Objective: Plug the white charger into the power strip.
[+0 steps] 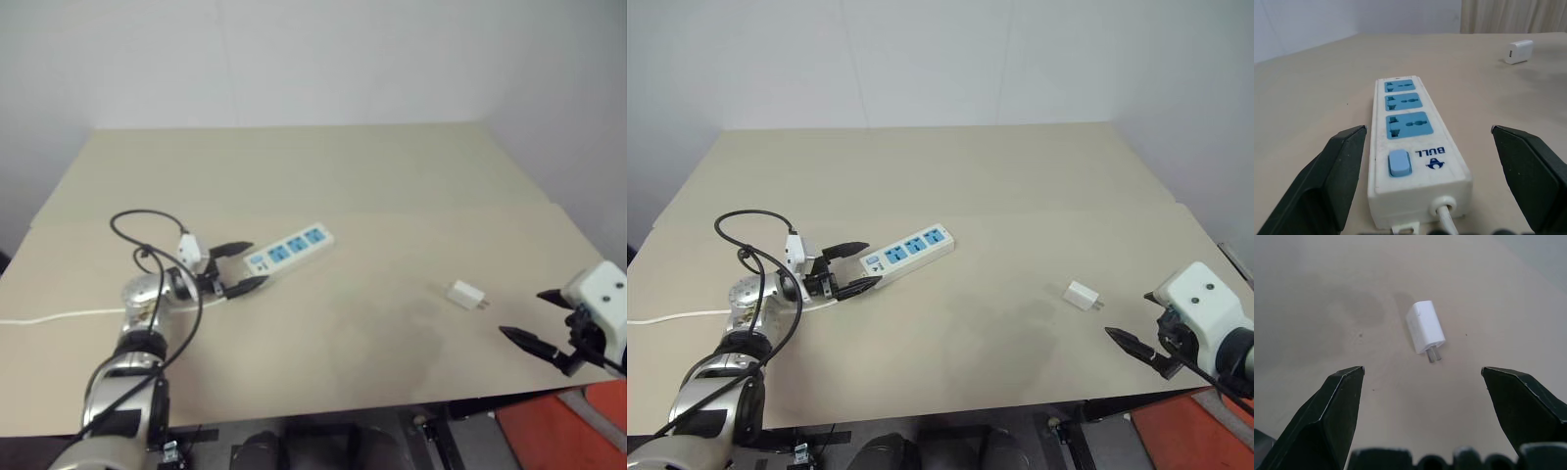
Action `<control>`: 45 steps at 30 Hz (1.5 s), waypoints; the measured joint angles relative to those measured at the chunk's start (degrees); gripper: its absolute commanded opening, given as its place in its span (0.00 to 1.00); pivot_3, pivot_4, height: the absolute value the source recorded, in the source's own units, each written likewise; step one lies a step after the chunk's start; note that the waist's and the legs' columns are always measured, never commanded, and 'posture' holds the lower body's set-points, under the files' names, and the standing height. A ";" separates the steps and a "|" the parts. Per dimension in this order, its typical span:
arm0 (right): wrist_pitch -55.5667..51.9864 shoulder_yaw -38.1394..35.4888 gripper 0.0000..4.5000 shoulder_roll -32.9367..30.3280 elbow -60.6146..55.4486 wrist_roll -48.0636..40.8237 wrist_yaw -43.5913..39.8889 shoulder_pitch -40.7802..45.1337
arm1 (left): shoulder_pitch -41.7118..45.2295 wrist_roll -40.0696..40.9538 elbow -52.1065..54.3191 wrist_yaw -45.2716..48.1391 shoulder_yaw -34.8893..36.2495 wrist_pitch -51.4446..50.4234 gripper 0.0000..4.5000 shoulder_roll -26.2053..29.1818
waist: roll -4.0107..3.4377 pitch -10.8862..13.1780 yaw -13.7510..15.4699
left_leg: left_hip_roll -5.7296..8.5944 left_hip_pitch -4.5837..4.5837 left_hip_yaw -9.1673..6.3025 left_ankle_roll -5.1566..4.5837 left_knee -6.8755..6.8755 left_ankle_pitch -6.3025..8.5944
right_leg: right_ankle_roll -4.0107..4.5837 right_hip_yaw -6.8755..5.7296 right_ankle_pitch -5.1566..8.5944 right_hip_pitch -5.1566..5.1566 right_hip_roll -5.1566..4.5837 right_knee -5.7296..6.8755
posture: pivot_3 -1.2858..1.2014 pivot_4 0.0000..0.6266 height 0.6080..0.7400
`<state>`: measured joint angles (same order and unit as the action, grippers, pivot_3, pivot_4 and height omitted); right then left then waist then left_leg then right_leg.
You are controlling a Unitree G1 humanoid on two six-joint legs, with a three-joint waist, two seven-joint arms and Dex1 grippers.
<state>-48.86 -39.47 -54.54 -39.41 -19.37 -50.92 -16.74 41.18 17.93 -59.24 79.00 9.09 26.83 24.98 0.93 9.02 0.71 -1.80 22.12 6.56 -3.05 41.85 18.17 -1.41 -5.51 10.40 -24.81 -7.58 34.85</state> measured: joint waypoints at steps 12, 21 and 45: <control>0.23 0.74 1.00 0.03 0.60 0.02 1.06 1.30 | 2.27 -2.56 -7.04 -5.89 0.10 3.30 0.99 -2.30 | 0.02 0.01 0.02 | 0.00 0.00 0.00 -0.10 0.00 0.06 | 0.00 -0.01 0.00 0.00 0.00 -0.02 | 0.52 0.24 1.00; 0.39 1.16 1.00 1.01 0.58 0.09 1.53 0.22 | 3.19 -4.49 -8.95 -5.79 0.10 3.41 0.99 -2.13 | 0.03 0.01 0.00 | -0.01 0.00 0.00 -0.10 0.01 0.06 | 0.00 -0.01 0.00 0.00 0.00 -0.02 | 0.52 0.24 1.00; 0.51 1.98 1.00 1.07 0.43 0.11 2.75 0.05 | 3.38 -8.35 -10.42 -7.65 0.64 4.36 0.99 -1.92 | 0.03 0.01 -0.03 | -0.02 -0.04 0.01 -0.13 0.01 0.08 | 0.00 0.02 0.00 0.01 0.00 -0.03 | 0.52 0.24 1.00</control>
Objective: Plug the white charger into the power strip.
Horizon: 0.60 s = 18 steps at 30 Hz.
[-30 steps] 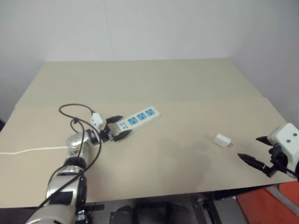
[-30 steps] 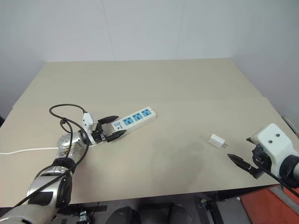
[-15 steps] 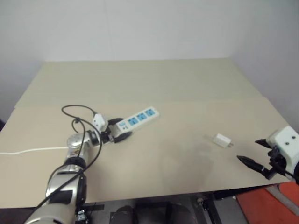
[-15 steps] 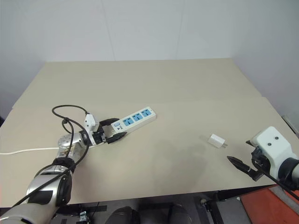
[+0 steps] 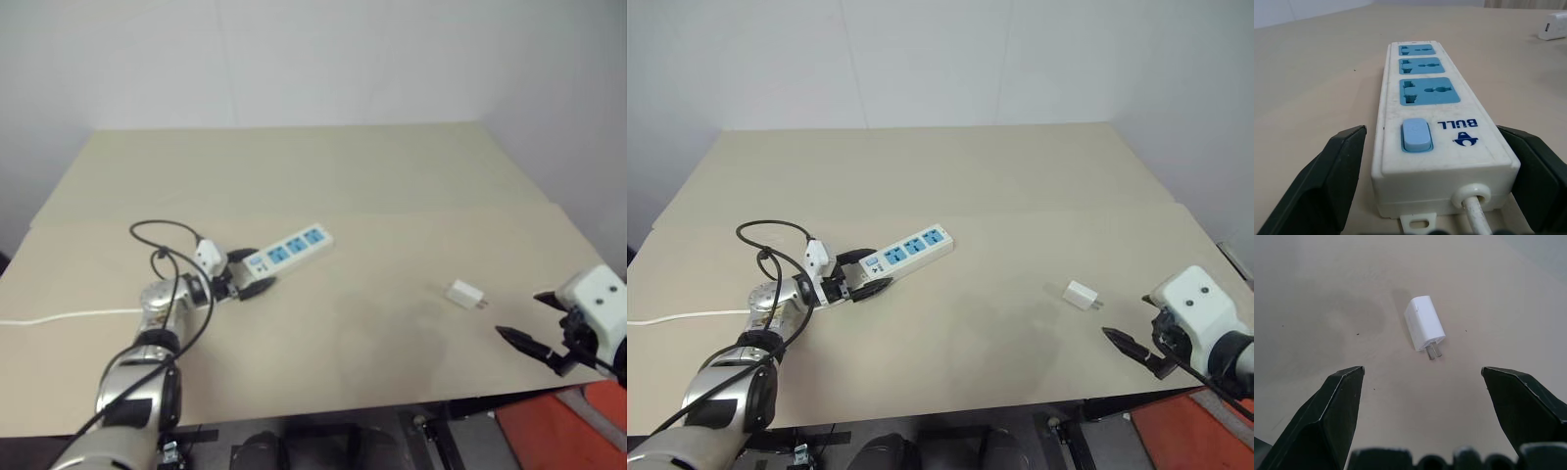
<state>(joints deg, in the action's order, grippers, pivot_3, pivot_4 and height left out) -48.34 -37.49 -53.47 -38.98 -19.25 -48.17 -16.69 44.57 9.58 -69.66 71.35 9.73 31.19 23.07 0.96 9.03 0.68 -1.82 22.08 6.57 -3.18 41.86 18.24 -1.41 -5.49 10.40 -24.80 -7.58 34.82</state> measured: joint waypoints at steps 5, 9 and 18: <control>0.00 0.45 1.00 0.00 0.01 -0.04 0.11 0.29 | 0.02 -0.51 -0.06 -0.74 0.02 0.25 0.99 0.01 | 0.00 0.00 0.00 | 0.00 -0.04 0.00 0.00 0.00 0.00 | 0.00 0.00 0.00 0.03 0.00 0.00 | 0.52 0.24 1.00; 0.00 0.53 1.00 0.00 0.02 -0.04 0.33 0.50 | 0.02 -0.46 -0.14 -0.51 0.31 0.23 0.79 0.01 | 0.00 -0.01 0.00 | -0.01 -0.04 0.00 -0.01 0.00 0.00 | 0.00 0.00 0.00 0.03 0.00 0.00 | 0.52 0.24 1.00; 0.00 0.61 1.00 0.00 0.05 -0.04 0.76 0.62 | 0.03 -0.54 -0.30 -1.17 0.42 0.27 0.74 0.14 | 0.00 -0.01 0.00 | -0.01 -0.05 0.00 -0.02 0.00 0.01 | 0.00 0.00 0.00 0.04 0.00 -0.01 | 0.52 0.24 1.00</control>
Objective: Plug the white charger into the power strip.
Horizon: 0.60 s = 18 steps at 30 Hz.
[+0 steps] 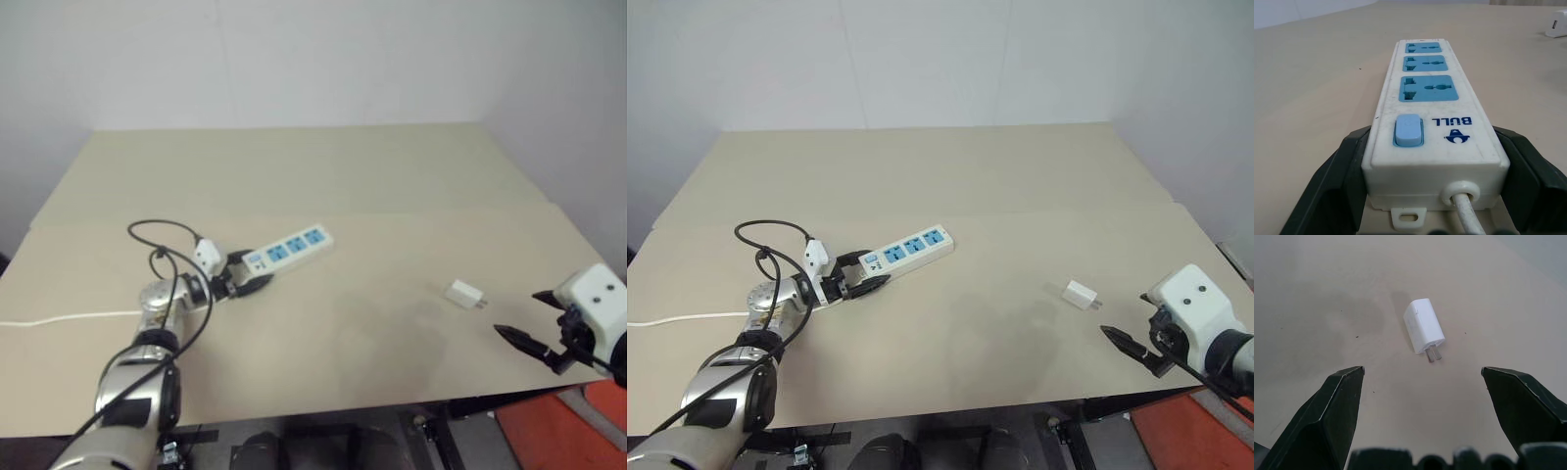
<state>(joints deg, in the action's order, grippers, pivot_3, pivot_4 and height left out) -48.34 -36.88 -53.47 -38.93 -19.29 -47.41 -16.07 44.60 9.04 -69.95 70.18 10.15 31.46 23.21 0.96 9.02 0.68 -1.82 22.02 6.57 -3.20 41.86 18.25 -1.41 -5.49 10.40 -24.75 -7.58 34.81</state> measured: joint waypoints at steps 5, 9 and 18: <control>0.00 0.03 1.00 0.00 0.00 -0.01 0.03 0.10 | 0.00 -0.01 -0.01 -0.36 0.00 0.05 0.74 0.00 | 0.00 0.00 0.00 | 0.00 0.00 0.00 0.00 0.00 0.00 | 0.00 0.00 0.00 0.01 0.00 0.01 | 0.52 0.24 1.00; -0.27 0.19 1.00 -1.19 0.13 -0.32 -0.61 0.93 | 0.00 0.02 0.07 1.02 -0.13 -0.09 0.74 0.08 | 0.00 0.00 -0.01 | 0.00 0.00 0.00 -0.01 0.00 0.00 | 0.00 0.00 0.00 0.00 0.00 0.01 | 0.52 0.24 1.00; -3.39 9.82 1.00 -11.34 5.84 -3.34 -2.79 13.38 | -0.70 0.16 4.44 10.19 -3.07 -1.28 0.74 -1.70 | 0.01 0.01 0.25 | 0.00 0.14 -0.04 -0.03 0.07 0.02 | 0.00 -0.10 0.00 -0.02 -0.06 0.00 | 0.52 0.24 1.00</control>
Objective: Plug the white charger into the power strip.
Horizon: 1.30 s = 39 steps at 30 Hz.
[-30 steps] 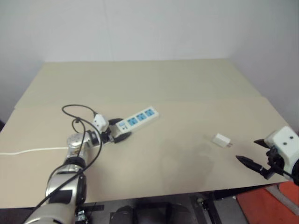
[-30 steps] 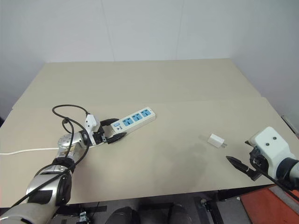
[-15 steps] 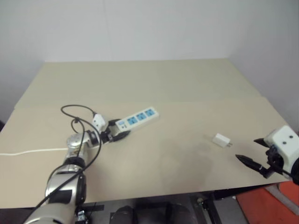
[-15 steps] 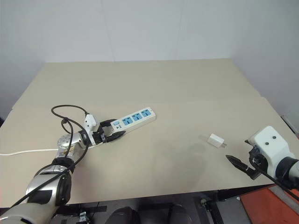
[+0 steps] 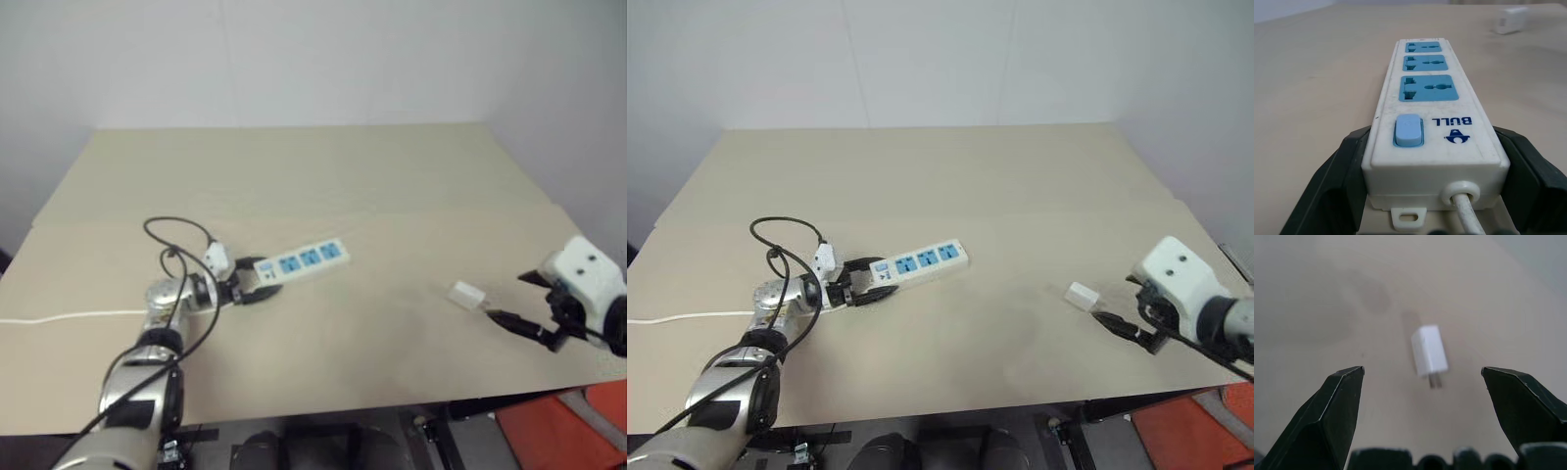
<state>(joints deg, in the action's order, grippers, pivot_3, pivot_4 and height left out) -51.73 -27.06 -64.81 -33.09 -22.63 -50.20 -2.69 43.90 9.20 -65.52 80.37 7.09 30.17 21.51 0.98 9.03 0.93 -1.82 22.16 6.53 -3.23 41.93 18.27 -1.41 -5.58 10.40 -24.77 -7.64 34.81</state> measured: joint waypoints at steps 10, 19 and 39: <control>-5.36 26.54 1.00 -5.50 12.72 0.13 -4.07 26.84 | -2.93 0.00 6.24 2.72 -2.80 -0.17 0.74 -1.46 | -0.03 -0.01 -0.38 | -0.02 0.10 0.01 -0.04 0.12 0.02 | -0.01 0.03 -0.02 -0.18 -0.14 -0.03 | 0.52 0.24 1.00; -5.57 51.29 1.00 -4.53 31.68 12.31 -16.89 53.90 | -5.03 -0.01 10.51 -0.53 -4.15 0.03 0.74 -2.18 | -0.09 -0.05 -0.32 | 0.14 0.32 0.09 -0.26 0.38 0.14 | -0.14 -0.04 -0.08 -0.29 -0.43 0.02 | 0.52 0.24 1.00; 0.73 62.14 1.00 6.56 48.62 27.32 -28.61 59.85 | -8.10 2.01 16.54 0.98 -6.27 -2.88 0.74 -0.83 | -0.26 -0.13 -0.89 | 0.13 0.48 0.16 -0.12 0.38 0.07 | -0.22 -0.15 -0.11 -0.37 -0.39 0.16 | 0.52 0.24 1.00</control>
<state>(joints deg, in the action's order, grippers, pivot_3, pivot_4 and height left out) -51.00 35.08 -58.25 15.53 4.69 -78.82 57.16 35.80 11.20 -48.97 81.36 0.81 27.30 20.67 0.72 8.90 0.04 -1.69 22.64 6.70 -3.35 42.31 18.34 -1.63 -5.73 10.29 -25.14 -8.03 34.97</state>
